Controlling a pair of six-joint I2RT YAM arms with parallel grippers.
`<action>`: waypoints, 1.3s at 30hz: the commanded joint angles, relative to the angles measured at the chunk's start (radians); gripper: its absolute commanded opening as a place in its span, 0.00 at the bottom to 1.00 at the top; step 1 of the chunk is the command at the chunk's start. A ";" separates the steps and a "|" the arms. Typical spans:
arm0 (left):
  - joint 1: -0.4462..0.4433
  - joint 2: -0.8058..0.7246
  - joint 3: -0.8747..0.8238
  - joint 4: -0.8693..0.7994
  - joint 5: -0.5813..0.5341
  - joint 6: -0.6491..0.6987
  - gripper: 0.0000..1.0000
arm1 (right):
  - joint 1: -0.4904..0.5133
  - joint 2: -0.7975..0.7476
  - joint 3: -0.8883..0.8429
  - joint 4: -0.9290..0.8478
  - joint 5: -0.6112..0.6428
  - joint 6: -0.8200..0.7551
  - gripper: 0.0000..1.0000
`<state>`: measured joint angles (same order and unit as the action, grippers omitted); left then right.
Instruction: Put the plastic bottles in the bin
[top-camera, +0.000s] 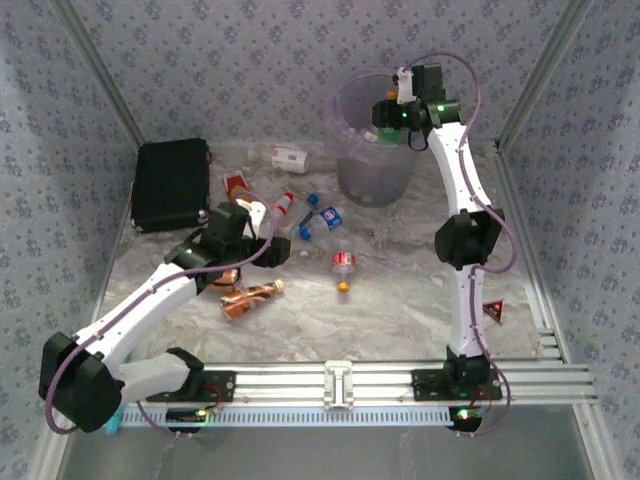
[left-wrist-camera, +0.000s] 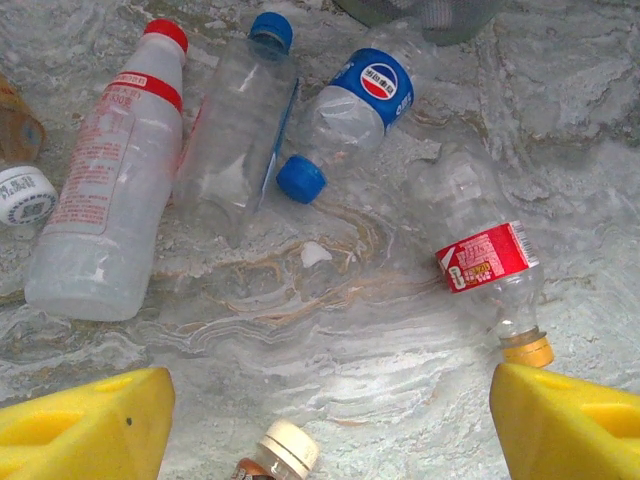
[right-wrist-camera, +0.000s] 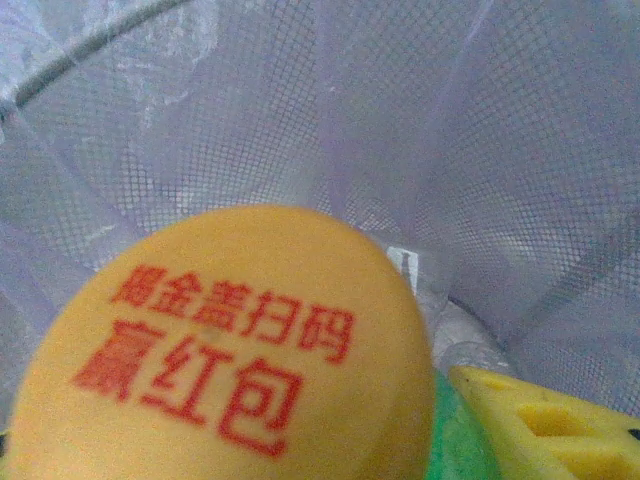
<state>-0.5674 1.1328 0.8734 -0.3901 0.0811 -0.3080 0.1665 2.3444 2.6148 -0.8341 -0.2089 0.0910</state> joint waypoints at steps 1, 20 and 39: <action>0.005 0.004 0.017 -0.009 0.005 -0.008 0.82 | 0.002 0.011 0.010 -0.009 0.031 -0.032 0.48; 0.005 -0.001 0.003 -0.007 0.030 -0.043 0.92 | 0.024 -0.084 0.095 -0.059 0.058 -0.074 0.91; -0.234 0.320 0.135 0.120 -0.120 -0.299 0.96 | 0.082 -0.657 -0.488 -0.010 0.096 -0.009 0.95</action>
<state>-0.7662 1.4036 0.9409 -0.3077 0.0021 -0.5594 0.2432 1.7451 2.2429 -0.8646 -0.1184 0.0486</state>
